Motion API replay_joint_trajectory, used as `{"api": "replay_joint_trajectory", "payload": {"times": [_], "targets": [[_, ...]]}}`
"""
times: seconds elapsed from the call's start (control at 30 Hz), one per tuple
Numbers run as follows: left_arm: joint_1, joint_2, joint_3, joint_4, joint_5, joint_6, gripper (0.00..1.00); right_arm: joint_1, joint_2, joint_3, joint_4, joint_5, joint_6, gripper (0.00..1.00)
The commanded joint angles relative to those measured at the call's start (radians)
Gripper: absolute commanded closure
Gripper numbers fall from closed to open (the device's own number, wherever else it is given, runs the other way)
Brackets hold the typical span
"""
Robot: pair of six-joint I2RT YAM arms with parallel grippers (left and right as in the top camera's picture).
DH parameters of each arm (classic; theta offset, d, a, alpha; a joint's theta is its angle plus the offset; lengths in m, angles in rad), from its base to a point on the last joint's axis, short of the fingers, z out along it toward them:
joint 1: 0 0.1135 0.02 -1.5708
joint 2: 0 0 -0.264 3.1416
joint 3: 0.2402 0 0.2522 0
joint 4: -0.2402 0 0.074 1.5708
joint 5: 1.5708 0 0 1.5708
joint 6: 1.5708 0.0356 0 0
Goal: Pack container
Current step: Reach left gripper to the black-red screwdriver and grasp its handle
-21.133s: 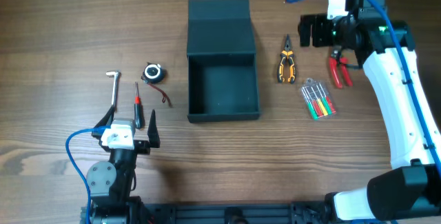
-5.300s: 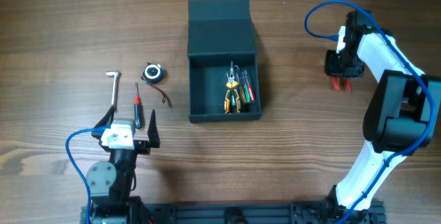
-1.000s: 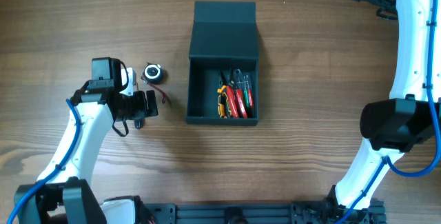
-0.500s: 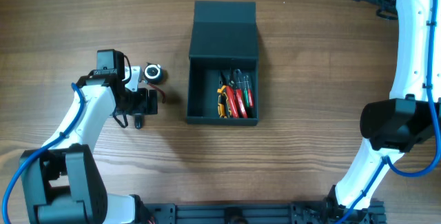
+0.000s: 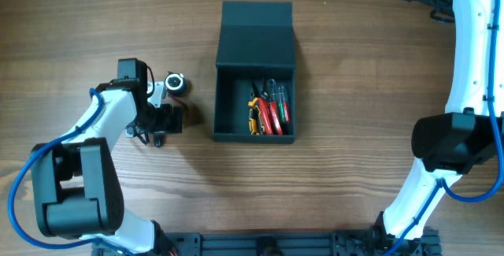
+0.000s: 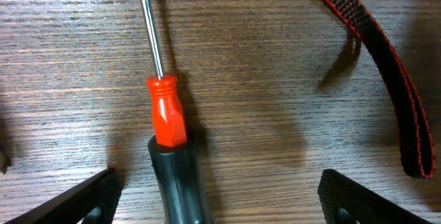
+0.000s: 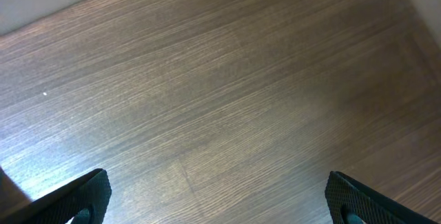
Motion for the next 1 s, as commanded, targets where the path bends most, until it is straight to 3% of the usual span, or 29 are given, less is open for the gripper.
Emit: {"api": "replay_joint_trajectory", "payload": {"times": [0.0, 0.1, 0.53, 0.63, 0.77, 0.83, 0.97], "targets": [[0.008, 0.023, 0.012, 0.003, 0.010, -0.008, 0.05, 0.002, -0.021, 0.016, 0.002, 0.020, -0.001, 0.00], [0.008, 0.023, 0.012, 0.003, 0.010, -0.006, 0.00, 0.002, -0.021, 0.016, 0.002, 0.020, -0.001, 0.00], [0.008, 0.098, 0.012, -0.024, -0.008, -0.042, 0.01, 0.002, -0.021, 0.016, 0.002, 0.020, -0.001, 0.00], [0.008, 0.098, 0.012, -0.024, -0.008, -0.041, 0.20, 0.002, -0.021, 0.016, 0.002, 0.020, -0.001, 0.00], [0.008, 0.098, 0.012, -0.026, -0.008, -0.042, 0.28, 0.002, -0.021, 0.016, 0.002, 0.020, -0.001, 0.00], [0.008, 0.098, 0.012, -0.027, -0.007, -0.042, 0.45, 0.002, -0.021, 0.016, 0.002, 0.020, -0.001, 0.00], [0.008, 0.098, 0.012, -0.027, -0.008, -0.049, 0.54, 0.002, -0.021, 0.016, 0.002, 0.020, -0.001, 0.00]]}}
